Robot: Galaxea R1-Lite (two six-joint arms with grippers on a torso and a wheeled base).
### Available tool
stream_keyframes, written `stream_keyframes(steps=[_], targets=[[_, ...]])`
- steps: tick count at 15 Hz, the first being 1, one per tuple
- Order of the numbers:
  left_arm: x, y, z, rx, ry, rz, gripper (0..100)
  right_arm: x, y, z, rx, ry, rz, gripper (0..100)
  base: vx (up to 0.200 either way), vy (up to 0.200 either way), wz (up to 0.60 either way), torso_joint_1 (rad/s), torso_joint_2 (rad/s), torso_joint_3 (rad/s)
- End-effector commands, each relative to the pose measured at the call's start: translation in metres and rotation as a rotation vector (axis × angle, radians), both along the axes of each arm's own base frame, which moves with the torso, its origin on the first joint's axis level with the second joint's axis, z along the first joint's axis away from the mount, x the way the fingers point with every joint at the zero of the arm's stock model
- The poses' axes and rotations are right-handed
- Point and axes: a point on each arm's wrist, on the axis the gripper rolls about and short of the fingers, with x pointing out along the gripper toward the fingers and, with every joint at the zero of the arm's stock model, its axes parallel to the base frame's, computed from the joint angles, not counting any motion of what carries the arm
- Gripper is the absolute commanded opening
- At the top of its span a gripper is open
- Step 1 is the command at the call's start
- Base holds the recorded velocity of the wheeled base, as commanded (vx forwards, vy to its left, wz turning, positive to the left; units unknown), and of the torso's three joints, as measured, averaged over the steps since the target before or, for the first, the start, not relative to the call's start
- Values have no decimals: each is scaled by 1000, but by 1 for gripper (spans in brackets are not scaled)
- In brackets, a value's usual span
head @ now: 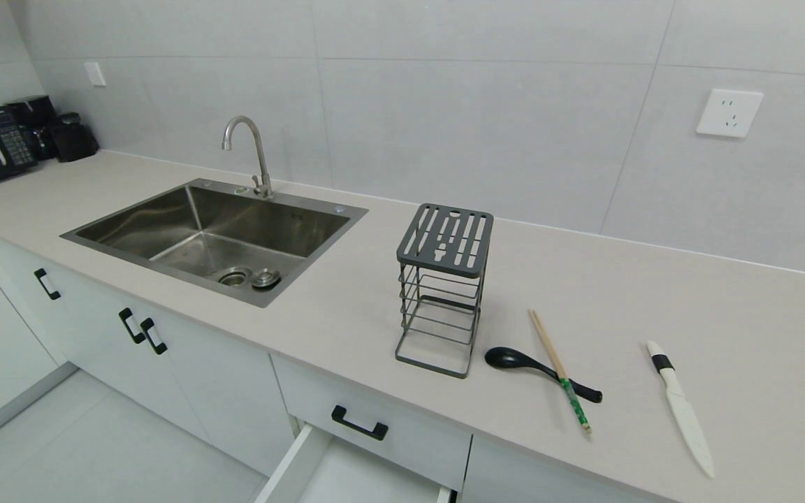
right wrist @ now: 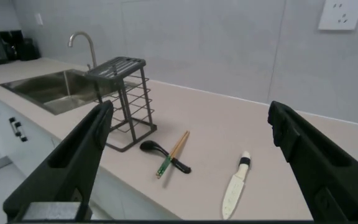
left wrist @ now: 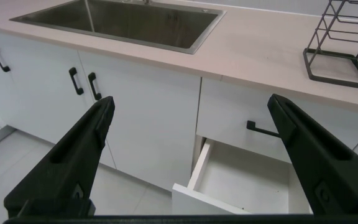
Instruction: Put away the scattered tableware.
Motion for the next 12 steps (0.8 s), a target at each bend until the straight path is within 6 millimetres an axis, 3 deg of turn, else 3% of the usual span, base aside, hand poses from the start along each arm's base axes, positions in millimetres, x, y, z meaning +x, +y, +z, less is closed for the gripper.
stream_keyframes(steps=[1,3,6,9,12], targets=[[0,0,0,0,1,-1,100,56,1,58,-35,226,55,100,0,0,0,0,0,0],[0,0,0,0,1,1,100,111,4,68,-99,380,97,100,0,0,0,0,0,0],[0,0,0,0,1,-1,100,179,23,47,-191,621,35,100,0,0,0,0,0,0],[0,0,0,-2,1,1,100,203,63,21,-222,807,5,100,0,0,0,0,0,0],[0,0,0,0,1,-1,100,196,83,1,-190,913,59,100,0,0,0,0,0,0]])
